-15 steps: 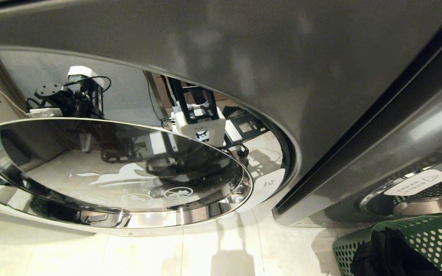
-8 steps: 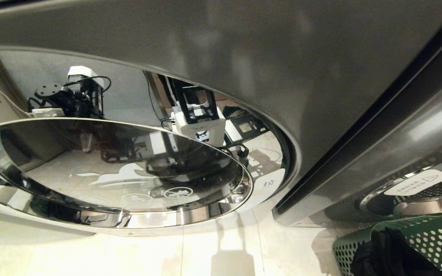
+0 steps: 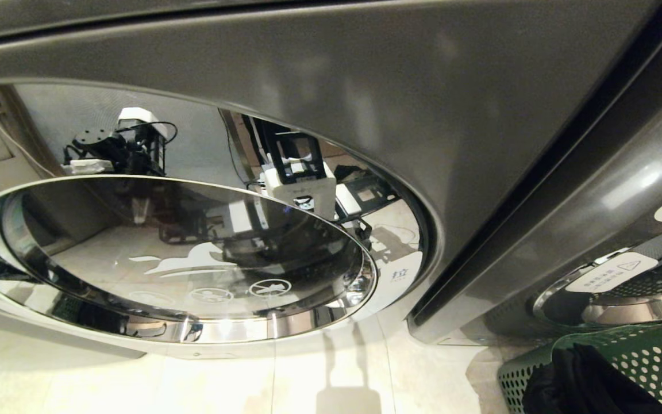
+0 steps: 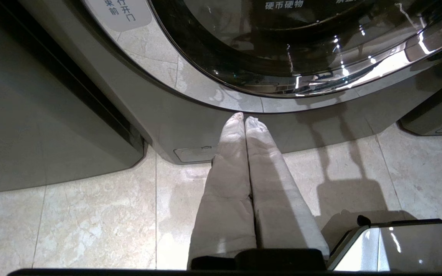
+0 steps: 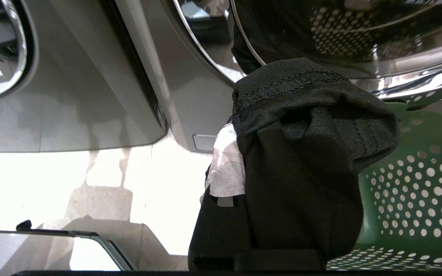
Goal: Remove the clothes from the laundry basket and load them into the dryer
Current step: Put the clothes in the dryer
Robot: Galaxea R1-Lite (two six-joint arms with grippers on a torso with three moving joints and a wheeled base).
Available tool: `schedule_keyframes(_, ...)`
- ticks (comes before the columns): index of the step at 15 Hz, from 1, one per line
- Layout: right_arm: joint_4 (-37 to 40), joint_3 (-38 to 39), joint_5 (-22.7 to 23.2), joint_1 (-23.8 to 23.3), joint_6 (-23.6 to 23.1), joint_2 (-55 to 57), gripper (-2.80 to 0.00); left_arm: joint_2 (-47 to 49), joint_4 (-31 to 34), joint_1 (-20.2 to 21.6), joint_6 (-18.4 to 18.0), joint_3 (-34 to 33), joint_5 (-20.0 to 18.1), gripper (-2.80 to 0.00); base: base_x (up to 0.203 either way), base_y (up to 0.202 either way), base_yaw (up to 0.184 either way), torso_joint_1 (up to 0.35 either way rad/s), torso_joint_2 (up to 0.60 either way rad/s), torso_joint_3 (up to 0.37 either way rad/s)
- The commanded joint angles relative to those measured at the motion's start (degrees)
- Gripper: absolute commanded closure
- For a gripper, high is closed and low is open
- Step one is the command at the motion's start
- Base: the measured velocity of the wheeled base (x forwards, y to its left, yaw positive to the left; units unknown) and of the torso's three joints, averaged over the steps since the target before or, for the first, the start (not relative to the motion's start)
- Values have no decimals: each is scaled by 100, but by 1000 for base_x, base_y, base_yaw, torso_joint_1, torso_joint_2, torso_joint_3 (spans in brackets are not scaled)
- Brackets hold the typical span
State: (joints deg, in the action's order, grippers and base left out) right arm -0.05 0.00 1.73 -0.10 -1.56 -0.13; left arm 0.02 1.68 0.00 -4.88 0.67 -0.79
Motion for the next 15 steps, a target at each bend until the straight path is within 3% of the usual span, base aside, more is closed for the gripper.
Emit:
schedule_keyframes(1, 0, 0, 3, 1, -2, 13, 0, -2, -1, 0, 13, -5, 0, 0, 0, 0, 0, 4, 4, 183)
schedule_keyframes(15, -3, 0, 3, 1, -2, 13, 0, -2, -27, 0, 39, -14, 23, 0, 0, 0, 0, 2, 1, 201)
